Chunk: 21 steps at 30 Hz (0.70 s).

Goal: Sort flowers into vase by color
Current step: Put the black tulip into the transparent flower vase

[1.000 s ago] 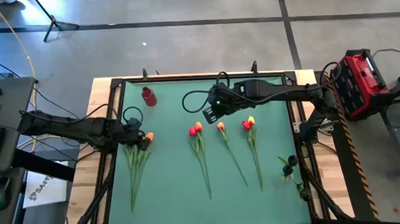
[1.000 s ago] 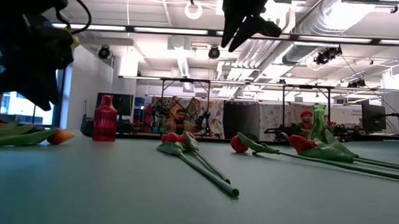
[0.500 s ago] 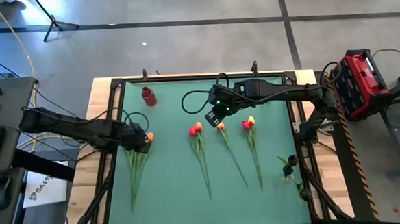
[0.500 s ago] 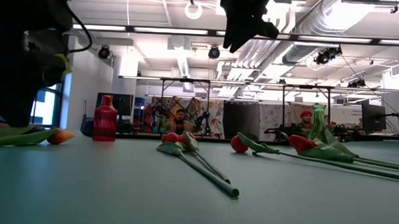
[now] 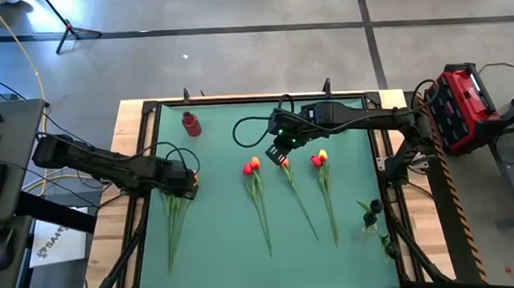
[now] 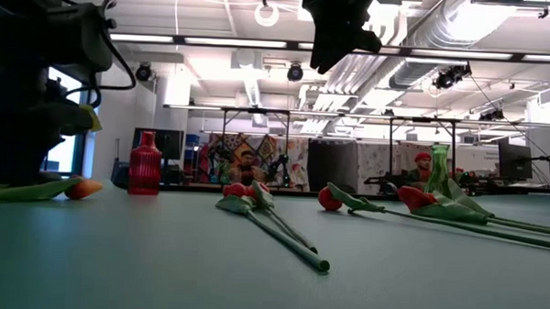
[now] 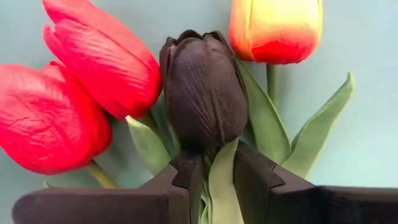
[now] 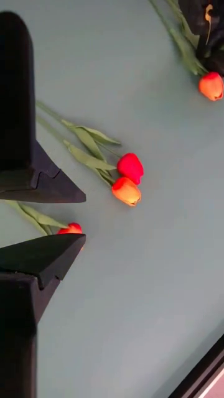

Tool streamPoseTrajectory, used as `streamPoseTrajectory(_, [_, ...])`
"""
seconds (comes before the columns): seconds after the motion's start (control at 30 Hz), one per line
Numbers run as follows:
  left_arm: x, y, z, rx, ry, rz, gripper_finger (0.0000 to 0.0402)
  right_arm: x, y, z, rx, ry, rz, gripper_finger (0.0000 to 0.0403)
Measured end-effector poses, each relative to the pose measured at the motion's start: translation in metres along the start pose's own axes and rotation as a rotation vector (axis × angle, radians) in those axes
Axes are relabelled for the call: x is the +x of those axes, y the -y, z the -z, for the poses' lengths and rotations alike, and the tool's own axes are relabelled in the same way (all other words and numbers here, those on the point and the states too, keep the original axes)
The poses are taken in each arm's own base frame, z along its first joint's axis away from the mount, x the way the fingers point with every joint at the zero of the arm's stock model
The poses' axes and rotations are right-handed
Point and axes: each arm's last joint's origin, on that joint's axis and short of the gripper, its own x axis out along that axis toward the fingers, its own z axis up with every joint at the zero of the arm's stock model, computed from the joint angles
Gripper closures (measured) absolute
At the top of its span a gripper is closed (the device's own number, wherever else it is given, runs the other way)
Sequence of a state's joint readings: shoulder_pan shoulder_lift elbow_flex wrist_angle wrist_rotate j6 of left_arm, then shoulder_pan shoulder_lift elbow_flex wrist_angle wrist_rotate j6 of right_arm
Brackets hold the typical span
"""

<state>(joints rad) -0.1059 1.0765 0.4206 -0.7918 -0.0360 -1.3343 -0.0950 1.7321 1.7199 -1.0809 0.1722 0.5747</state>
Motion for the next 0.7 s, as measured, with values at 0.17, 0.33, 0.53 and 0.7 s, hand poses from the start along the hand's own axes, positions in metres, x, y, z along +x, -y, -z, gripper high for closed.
streamPoseTrajectory(0.17, [-0.002,0.002,-0.001,0.0,0.008,0.012,0.0359,0.001,0.002,-0.002,-0.01,-0.005,-0.007,0.0325])
streamPoseTrajectory(0.33, [-0.009,0.008,-0.004,0.002,0.053,0.039,0.0395,0.001,0.004,-0.003,-0.012,-0.01,-0.019,0.0325])
streamPoseTrajectory(0.53, [-0.021,0.018,-0.007,0.039,0.092,0.08,0.0395,0.001,0.0,-0.005,-0.006,-0.008,-0.095,0.0325])
streamPoseTrajectory(0.7, [-0.038,0.028,-0.011,0.066,0.126,0.148,0.0395,-0.001,-0.007,-0.012,0.0,0.032,-0.214,0.0325])
